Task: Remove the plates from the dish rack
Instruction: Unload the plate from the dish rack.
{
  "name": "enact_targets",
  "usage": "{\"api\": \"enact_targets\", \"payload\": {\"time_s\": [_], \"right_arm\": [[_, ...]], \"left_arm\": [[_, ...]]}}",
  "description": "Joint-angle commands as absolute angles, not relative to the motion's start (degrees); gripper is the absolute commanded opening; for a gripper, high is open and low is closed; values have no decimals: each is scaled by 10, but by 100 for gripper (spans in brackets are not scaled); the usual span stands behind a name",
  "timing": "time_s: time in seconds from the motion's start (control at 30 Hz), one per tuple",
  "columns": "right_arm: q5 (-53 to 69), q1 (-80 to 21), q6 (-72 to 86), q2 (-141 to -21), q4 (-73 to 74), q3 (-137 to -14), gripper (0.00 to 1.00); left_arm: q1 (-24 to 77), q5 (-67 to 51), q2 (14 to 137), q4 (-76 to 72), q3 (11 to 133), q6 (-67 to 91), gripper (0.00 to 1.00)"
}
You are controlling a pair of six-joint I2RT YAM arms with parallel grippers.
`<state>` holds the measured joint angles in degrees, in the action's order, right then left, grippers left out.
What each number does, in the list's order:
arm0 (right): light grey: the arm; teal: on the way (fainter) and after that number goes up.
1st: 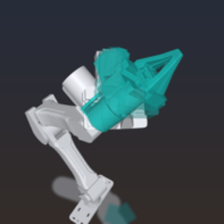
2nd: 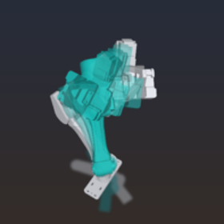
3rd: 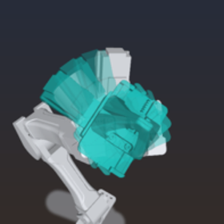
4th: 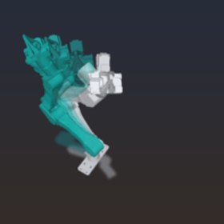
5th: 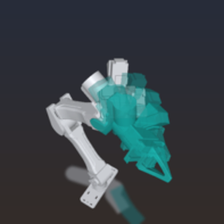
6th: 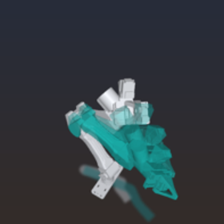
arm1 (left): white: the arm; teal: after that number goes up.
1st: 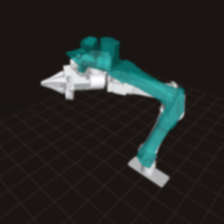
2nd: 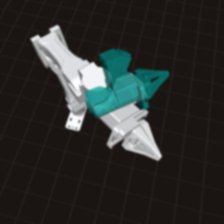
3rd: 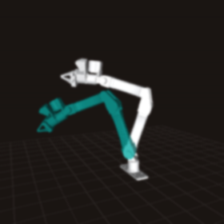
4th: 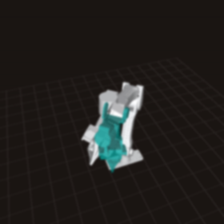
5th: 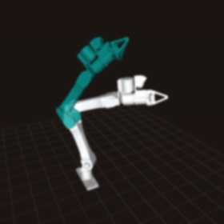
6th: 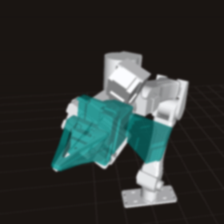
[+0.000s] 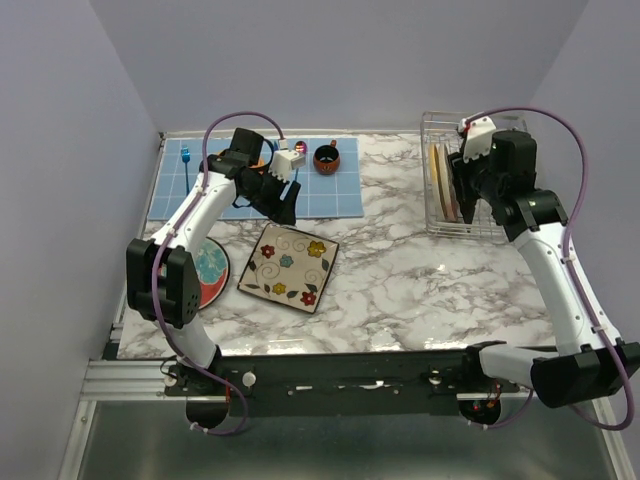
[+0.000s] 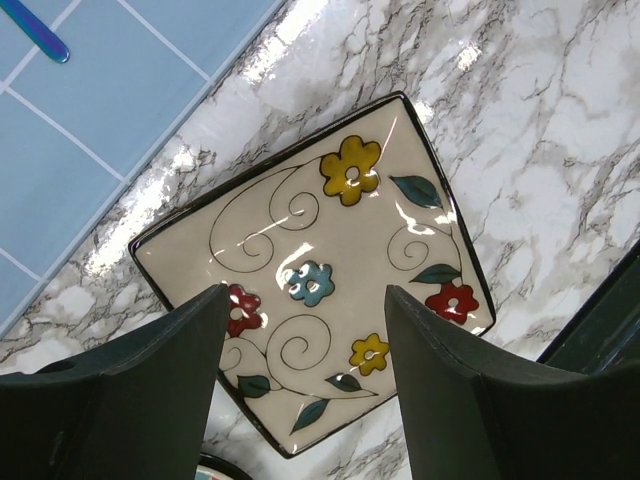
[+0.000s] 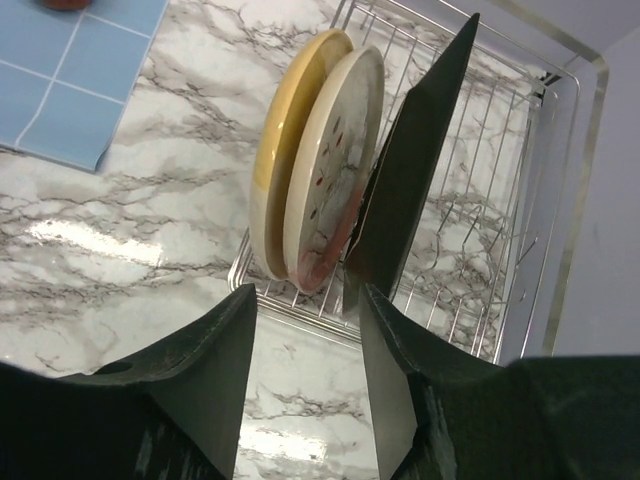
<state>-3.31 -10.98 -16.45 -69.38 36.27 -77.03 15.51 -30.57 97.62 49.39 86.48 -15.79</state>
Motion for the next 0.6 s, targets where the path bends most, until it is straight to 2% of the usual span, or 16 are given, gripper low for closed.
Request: {"api": "enact_targets", "payload": {"time_s": [0.0,0.23,0.57], "right_arm": [[-10,-84,-160,-703,343,-768,55],[-3,-47,-157,-721,334,-771,58],[18,-17,-160,-744,311,-753,57]], "left_arm": [[157,-323,962,496,869,-155,73],[157,-325,962,495,867,-160,73],[157,-328,966,487,857,-162,73]]}}
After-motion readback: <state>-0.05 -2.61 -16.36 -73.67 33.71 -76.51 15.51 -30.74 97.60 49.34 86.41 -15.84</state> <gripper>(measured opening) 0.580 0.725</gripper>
